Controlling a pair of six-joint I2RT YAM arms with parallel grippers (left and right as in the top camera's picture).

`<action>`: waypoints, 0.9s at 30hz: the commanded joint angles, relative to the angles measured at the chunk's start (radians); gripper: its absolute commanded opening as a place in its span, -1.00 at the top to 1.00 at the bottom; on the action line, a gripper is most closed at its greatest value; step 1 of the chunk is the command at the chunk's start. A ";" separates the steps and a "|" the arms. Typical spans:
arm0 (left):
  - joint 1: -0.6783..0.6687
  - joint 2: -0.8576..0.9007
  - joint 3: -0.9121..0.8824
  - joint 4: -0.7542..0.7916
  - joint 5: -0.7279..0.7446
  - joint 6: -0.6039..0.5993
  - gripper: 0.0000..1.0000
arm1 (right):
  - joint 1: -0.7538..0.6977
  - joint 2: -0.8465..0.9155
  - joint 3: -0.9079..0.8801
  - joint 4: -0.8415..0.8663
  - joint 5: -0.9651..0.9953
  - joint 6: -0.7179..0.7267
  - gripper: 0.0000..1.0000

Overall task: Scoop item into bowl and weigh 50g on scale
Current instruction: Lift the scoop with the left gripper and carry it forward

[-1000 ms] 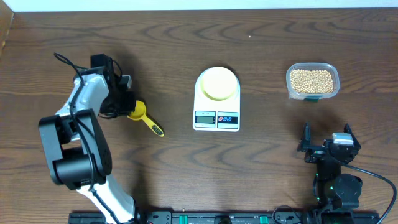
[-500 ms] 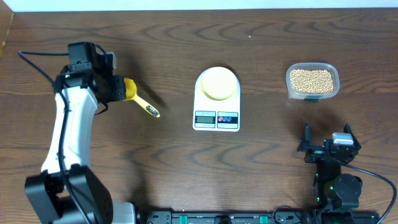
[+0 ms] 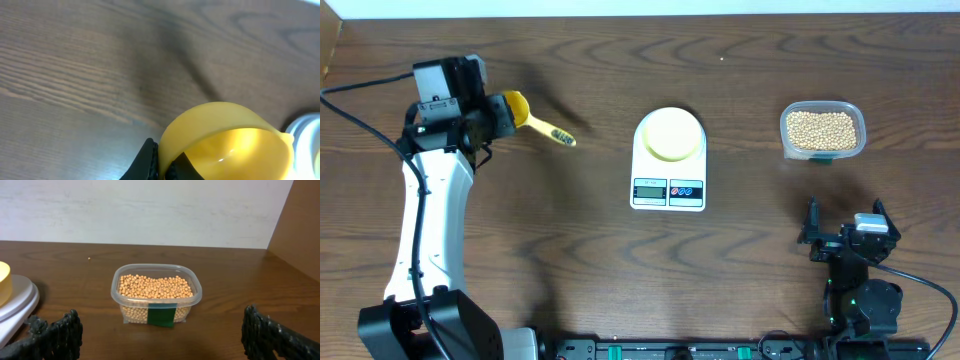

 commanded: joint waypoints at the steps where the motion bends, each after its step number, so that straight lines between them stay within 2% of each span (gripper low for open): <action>1: 0.002 -0.013 0.015 0.069 -0.005 -0.130 0.85 | 0.005 -0.003 -0.001 -0.004 0.000 0.013 -0.98; 14: 0.002 -0.013 0.014 0.372 -0.006 -0.223 0.85 | 0.005 -0.003 -0.001 -0.004 0.000 0.013 -0.99; 24: 0.002 -0.011 0.014 0.381 -0.099 -0.398 0.85 | 0.005 -0.003 -0.001 -0.004 -0.003 0.013 -0.99; 27: 0.002 -0.011 0.014 0.383 -0.115 -0.414 0.85 | 0.005 -0.003 -0.001 -0.004 -0.003 0.013 -0.99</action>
